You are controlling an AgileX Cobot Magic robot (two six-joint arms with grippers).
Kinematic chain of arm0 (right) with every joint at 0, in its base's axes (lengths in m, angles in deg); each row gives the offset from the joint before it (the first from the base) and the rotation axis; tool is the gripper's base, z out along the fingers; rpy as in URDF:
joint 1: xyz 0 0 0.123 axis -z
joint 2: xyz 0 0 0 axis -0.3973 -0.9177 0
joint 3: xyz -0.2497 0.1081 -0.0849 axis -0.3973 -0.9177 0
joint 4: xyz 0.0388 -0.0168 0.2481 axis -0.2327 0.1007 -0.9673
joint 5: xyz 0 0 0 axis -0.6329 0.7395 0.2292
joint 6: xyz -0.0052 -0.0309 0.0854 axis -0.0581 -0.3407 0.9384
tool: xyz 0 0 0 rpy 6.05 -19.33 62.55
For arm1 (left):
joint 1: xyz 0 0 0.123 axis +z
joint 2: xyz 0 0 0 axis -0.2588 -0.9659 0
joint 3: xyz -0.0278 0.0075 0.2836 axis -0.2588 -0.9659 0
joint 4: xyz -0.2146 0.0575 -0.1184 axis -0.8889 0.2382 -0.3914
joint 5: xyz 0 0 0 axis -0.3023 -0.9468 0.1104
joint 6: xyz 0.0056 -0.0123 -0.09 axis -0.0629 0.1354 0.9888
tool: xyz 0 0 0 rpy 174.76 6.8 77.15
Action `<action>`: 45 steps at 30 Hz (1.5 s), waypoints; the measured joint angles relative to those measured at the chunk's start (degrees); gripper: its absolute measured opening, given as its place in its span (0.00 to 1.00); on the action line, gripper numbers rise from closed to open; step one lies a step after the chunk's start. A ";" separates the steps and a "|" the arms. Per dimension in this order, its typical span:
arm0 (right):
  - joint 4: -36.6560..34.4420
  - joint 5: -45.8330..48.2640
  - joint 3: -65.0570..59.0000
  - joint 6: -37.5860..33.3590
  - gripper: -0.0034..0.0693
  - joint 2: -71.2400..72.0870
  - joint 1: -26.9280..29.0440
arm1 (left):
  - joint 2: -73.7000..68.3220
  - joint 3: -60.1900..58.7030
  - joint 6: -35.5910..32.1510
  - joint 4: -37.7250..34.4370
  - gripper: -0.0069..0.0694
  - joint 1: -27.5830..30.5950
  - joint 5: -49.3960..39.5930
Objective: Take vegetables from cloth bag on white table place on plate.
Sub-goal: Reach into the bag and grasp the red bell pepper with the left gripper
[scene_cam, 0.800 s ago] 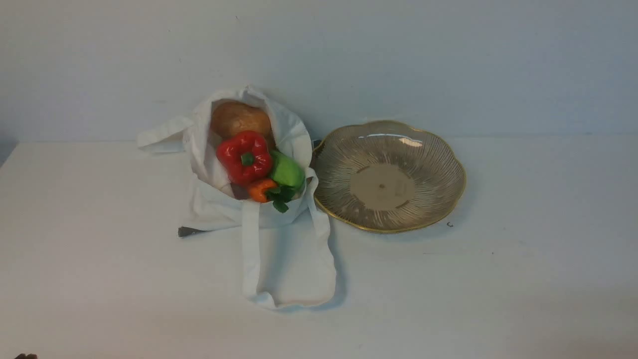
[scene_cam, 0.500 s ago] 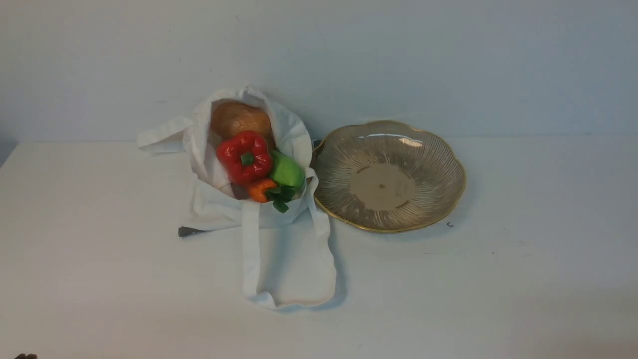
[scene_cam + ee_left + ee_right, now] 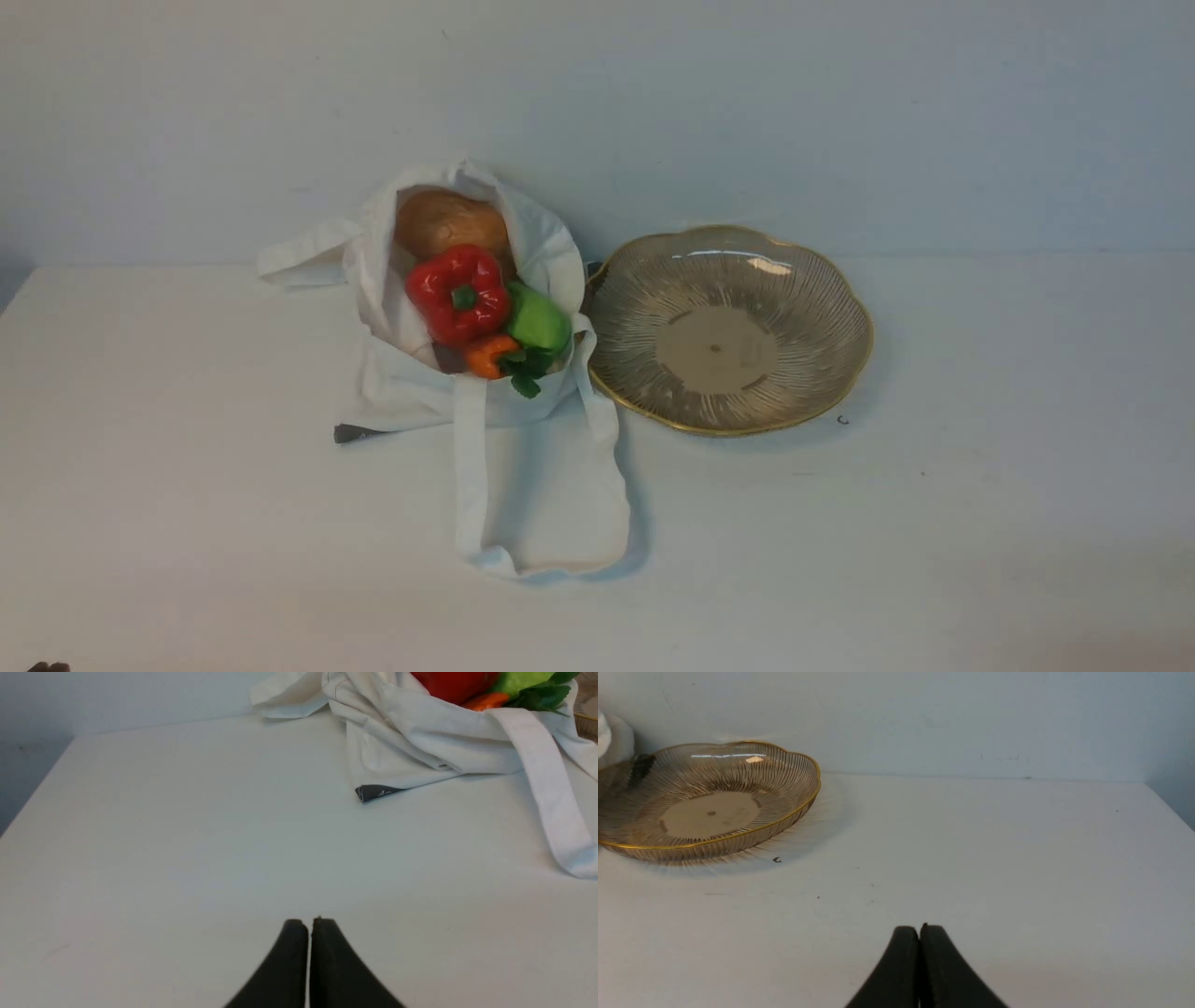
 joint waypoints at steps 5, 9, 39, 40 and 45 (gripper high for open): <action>0.00 0.00 0.00 0.00 0.03 0.00 0.00 | 0.00 0.00 0.00 0.00 0.08 0.00 0.00; 0.00 0.00 0.00 0.00 0.03 0.00 0.00 | 0.00 0.00 0.00 0.00 0.08 0.00 0.00; 0.00 0.00 0.00 0.00 0.03 0.00 0.00 | 0.00 0.00 1.61 -7.45 0.08 0.00 0.00; 0.00 0.00 0.00 0.00 0.03 0.00 0.00 | 0.00 0.00 2.61 -10.73 0.08 0.00 0.00; 0.00 0.00 0.00 0.00 0.03 0.00 0.00 | 0.00 0.00 13.33 -37.28 0.08 0.00 -1.31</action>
